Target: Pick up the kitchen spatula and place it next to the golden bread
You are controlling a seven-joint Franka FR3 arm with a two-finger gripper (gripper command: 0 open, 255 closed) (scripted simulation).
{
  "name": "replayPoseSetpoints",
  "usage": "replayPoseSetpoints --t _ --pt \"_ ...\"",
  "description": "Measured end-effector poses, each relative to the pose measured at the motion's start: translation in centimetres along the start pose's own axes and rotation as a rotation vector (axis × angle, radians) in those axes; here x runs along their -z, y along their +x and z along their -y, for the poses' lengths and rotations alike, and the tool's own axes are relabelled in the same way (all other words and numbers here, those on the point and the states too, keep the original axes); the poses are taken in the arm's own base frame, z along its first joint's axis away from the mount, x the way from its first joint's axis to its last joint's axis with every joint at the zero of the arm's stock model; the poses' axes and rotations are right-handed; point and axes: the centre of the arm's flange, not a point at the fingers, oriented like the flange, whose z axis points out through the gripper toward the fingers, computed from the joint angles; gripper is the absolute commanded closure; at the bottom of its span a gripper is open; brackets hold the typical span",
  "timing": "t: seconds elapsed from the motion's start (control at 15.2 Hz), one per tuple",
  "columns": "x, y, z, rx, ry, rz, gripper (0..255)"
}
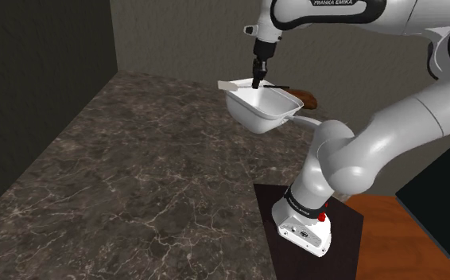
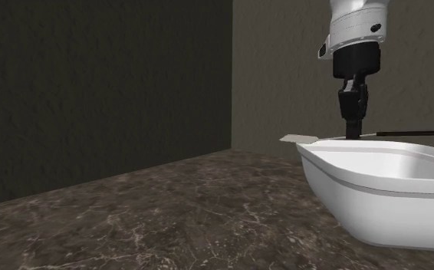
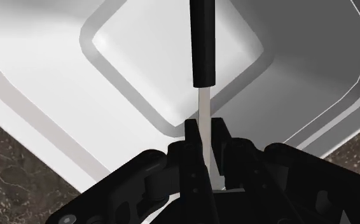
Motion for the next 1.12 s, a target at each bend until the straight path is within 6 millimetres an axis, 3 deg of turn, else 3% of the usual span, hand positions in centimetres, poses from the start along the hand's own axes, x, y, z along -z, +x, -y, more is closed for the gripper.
replayPoseSetpoints --t 1.12 --pt "-1.2 -22.5 -1.7 0.000 -0.001 0.000 255"
